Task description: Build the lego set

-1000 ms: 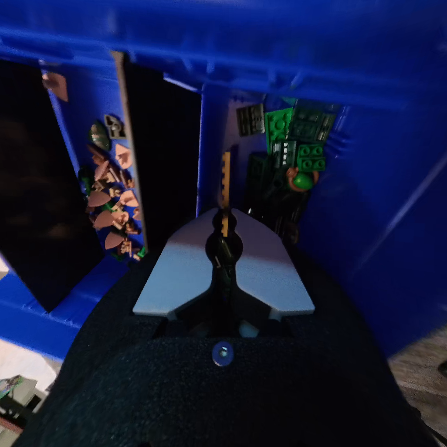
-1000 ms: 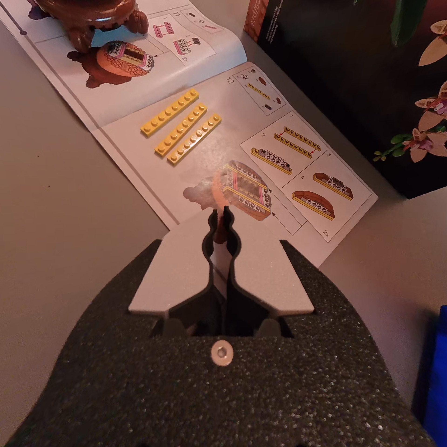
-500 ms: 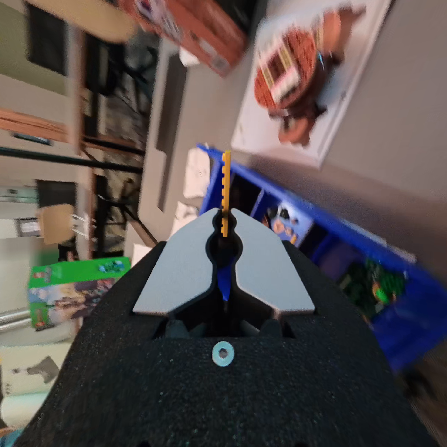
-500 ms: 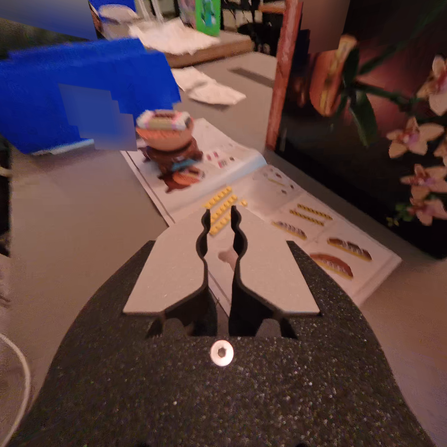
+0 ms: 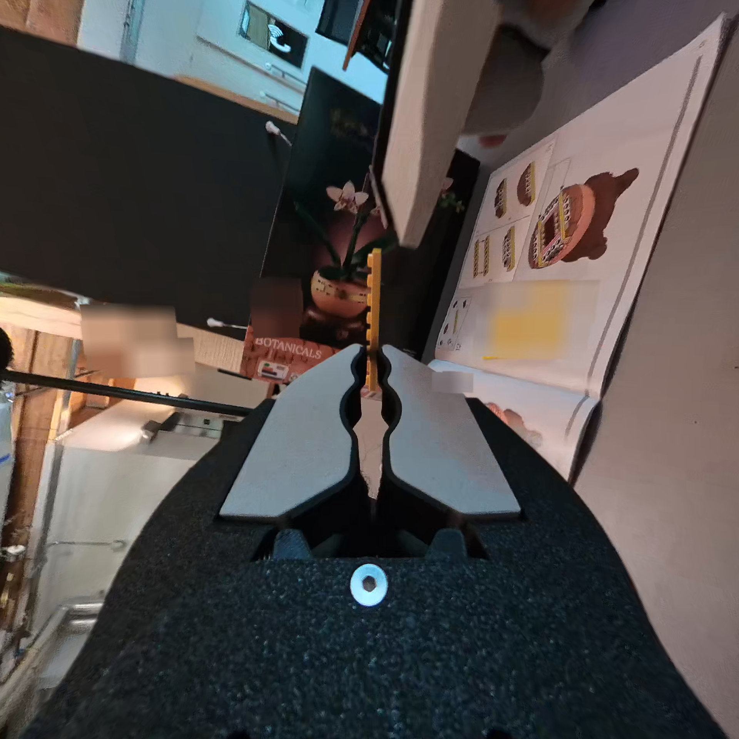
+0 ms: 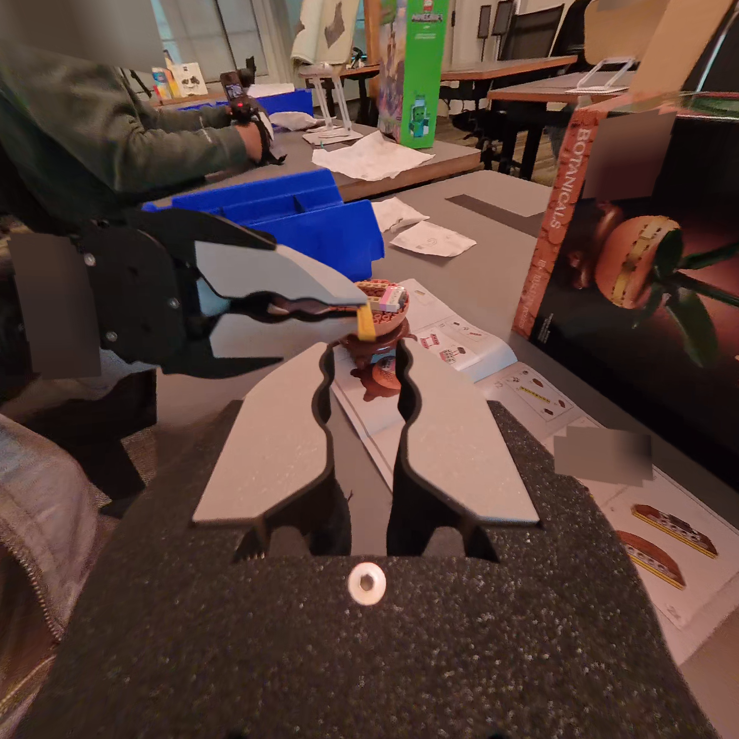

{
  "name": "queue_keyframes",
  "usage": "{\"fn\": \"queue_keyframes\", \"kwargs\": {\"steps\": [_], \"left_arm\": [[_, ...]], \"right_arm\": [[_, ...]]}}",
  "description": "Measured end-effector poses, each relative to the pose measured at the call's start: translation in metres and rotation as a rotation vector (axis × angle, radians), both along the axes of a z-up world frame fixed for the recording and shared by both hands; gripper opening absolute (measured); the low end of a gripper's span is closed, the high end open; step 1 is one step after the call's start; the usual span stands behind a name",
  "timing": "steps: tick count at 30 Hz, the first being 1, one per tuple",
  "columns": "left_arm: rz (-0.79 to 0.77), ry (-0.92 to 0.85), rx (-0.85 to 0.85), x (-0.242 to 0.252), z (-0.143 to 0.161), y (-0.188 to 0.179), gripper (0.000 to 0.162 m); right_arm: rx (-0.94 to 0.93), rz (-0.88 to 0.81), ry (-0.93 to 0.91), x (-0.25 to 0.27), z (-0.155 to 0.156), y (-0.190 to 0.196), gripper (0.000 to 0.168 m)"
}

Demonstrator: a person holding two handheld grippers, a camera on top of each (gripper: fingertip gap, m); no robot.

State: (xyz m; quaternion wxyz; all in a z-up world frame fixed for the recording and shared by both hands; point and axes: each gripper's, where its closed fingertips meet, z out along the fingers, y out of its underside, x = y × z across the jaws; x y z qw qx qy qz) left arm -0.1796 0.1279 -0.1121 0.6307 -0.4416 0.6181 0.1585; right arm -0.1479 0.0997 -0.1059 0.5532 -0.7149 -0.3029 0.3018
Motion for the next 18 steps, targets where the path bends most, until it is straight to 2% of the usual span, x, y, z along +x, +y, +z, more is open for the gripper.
{"fn": "queue_keyframes", "kwargs": {"steps": [5, 7, 11, 12, 14, 18], "left_arm": [[-0.032, 0.065, 0.021, 0.01, -0.01, -0.005, 0.004], [-0.036, 0.072, 0.013, 0.01, -0.012, -0.005, 0.004], [-0.049, 0.046, -0.08, 0.011, -0.019, -0.006, 0.004], [-0.044, 0.02, -0.147, 0.011, -0.022, -0.006, 0.005], [-0.005, -0.059, -0.336, 0.006, -0.029, -0.007, 0.02], [0.067, -0.383, -0.706, -0.013, -0.024, -0.011, 0.038]], "right_arm": [[-0.079, 0.003, 0.029, -0.001, -0.008, 0.005, 0.019], [-0.103, 0.011, 0.005, 0.0, -0.015, 0.006, 0.009], [-0.075, 0.014, -0.035, 0.001, -0.019, 0.004, 0.007], [-0.068, -0.004, -0.05, 0.003, -0.021, 0.005, 0.007], [-0.051, -0.085, -0.102, 0.017, -0.028, 0.011, 0.007], [-0.093, -0.322, -0.345, 0.06, -0.074, 0.03, 0.007]]}}
